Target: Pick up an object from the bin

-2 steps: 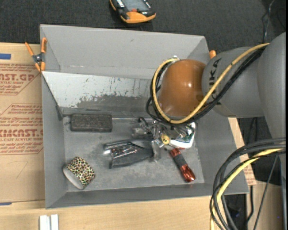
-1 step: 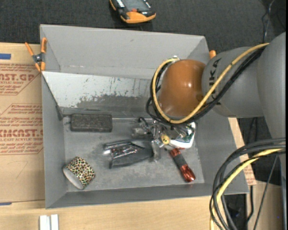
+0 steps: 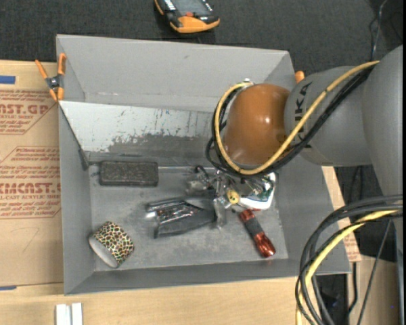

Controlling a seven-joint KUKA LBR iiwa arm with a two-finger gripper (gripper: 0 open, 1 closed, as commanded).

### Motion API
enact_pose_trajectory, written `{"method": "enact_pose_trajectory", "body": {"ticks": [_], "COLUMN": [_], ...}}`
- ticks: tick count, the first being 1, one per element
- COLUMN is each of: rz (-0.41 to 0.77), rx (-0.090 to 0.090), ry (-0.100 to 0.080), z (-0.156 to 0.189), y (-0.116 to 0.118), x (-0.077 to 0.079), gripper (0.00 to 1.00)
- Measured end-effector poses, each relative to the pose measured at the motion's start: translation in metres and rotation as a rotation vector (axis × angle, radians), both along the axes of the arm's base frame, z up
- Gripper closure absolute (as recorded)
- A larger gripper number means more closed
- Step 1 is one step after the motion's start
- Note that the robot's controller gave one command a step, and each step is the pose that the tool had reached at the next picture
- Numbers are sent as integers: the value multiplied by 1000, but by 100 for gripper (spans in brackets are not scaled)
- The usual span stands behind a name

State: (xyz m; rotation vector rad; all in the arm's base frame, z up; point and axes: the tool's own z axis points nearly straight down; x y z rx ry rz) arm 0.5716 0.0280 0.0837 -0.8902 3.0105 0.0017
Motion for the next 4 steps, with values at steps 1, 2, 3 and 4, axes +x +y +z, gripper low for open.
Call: {"method": "enact_pose_trajectory", "body": {"ticks": [1, 2, 3, 4], "rz": [192, 193, 192, 192], "rx": [-1, -1, -1, -1], "ry": [-14, -14, -14, -14], "z": [-10, -10, -10, -10], "y": [17, 17, 17, 17], "x": [-7, -7, -7, -7], "gripper": [100, 100, 100, 100]}}
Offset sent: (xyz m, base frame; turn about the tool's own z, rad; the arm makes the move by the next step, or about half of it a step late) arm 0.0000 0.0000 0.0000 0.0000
